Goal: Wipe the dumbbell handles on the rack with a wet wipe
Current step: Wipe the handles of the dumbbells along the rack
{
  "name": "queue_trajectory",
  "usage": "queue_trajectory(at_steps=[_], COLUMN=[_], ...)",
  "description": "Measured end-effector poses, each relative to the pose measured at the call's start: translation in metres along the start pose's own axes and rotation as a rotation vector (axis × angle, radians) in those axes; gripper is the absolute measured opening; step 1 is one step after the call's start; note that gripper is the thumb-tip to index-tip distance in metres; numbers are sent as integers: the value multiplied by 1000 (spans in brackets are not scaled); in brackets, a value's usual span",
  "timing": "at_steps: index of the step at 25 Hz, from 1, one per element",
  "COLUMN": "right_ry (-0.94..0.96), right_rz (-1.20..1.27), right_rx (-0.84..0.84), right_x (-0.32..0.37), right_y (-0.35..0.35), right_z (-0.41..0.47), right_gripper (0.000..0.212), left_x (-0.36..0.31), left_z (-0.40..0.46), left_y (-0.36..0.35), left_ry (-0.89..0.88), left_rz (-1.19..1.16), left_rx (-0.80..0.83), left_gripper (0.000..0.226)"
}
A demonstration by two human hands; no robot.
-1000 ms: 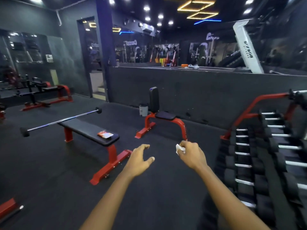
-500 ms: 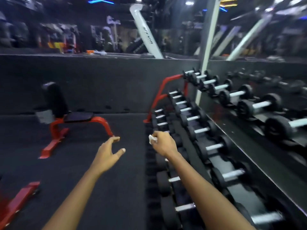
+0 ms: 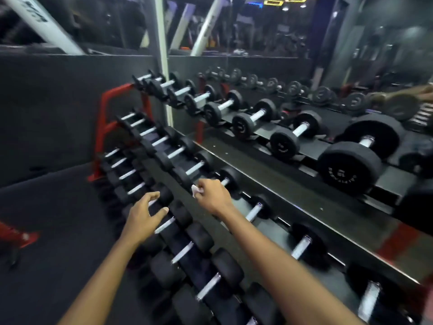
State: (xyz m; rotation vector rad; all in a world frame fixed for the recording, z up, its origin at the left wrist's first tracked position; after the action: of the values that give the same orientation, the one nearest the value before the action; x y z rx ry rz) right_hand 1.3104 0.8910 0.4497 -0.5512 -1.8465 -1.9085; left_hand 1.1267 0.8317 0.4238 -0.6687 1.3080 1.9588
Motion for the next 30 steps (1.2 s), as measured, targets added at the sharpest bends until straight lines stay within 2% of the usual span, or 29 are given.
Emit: queue_trajectory(at_steps=[7, 16, 19, 23, 25, 30], right_ry=[-219, -308, -296, -287, -258, -153], right_rz=[-43, -82, -103, -117, -135, -275], right_rx=[-70, -37, -20, 0, 21, -33], right_x=[-34, -88, -116, -151, -164, -192], right_y=[-22, -65, -84, -108, -125, -173], right_z=[67, 183, 228, 277, 306, 357], right_gripper=[24, 20, 20, 8, 10, 8], left_x=[53, 122, 147, 177, 196, 243], left_z=[100, 191, 222, 241, 251, 255], left_y=[-49, -137, -177, -226, -254, -315], left_ry=[-100, -66, -52, -34, -60, -102], left_rz=[-88, -144, -147, -153, -130, -33], left_rx=[224, 297, 313, 308, 308, 359], left_gripper=[46, 50, 52, 58, 56, 67])
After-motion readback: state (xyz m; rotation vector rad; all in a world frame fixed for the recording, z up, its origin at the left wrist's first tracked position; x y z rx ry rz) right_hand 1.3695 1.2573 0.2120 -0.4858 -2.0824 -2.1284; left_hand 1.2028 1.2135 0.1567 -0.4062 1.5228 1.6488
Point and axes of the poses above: each hand's wrist, its own z-axis towards the middle knuckle, its own y-axis out of the back of the hand, x = y × z, the point moved 3 cm from there along z, towards the middle knuckle, and after that the axes turned 12 degrees about -y, right-handed, at the moved point
